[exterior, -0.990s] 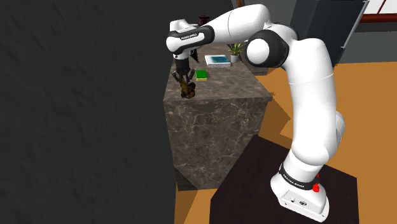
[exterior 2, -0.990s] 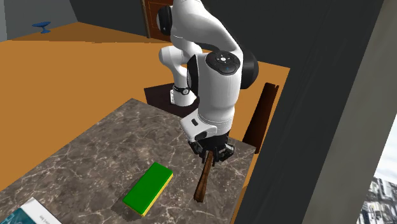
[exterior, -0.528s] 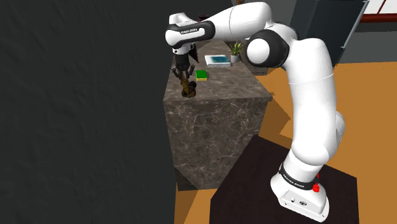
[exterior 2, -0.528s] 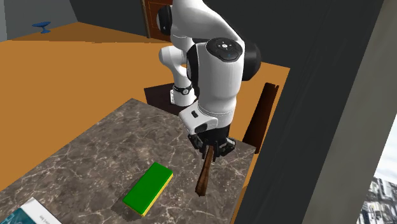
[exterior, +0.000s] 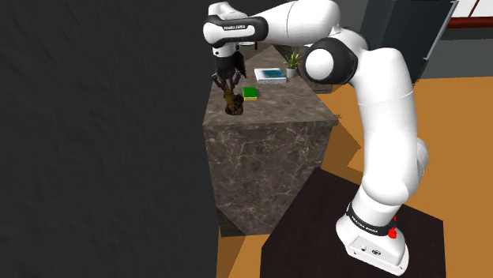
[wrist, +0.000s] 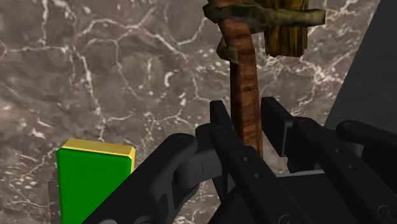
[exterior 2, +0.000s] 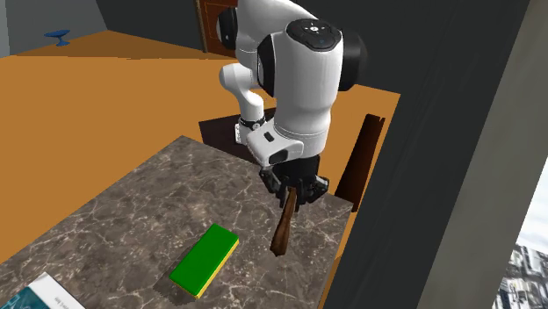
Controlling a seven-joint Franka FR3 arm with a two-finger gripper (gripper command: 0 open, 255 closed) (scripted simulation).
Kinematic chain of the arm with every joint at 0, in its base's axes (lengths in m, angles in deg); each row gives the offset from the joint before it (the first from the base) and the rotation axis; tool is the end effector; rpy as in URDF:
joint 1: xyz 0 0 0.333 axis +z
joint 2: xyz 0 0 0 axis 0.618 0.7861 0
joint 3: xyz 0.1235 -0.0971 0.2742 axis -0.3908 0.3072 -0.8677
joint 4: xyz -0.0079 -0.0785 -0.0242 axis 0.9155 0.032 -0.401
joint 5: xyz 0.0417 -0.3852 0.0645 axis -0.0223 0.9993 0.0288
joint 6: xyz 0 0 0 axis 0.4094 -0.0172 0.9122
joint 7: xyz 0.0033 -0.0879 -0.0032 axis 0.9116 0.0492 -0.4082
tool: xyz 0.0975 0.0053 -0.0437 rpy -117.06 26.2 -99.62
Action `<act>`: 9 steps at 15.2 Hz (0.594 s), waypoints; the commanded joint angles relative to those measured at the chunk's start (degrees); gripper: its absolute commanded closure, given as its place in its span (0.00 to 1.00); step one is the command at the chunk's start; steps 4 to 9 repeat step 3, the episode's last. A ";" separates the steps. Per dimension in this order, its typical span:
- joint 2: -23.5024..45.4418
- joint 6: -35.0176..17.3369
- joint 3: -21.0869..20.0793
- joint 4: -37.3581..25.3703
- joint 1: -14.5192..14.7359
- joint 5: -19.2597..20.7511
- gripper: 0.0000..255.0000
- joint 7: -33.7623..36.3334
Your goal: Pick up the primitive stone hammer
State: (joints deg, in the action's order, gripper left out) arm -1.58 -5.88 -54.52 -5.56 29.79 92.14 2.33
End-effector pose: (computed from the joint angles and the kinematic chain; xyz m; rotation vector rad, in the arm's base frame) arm 0.6918 -0.0997 0.5078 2.9442 -0.9704 -0.0116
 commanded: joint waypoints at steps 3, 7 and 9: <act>0.15 1.81 0.02 -1.96 -0.04 -0.01 1.00 -0.14; 0.15 1.81 0.02 -1.96 -0.04 -0.01 1.00 -0.14; 0.15 1.81 0.02 -1.96 -0.04 -0.01 1.00 -0.14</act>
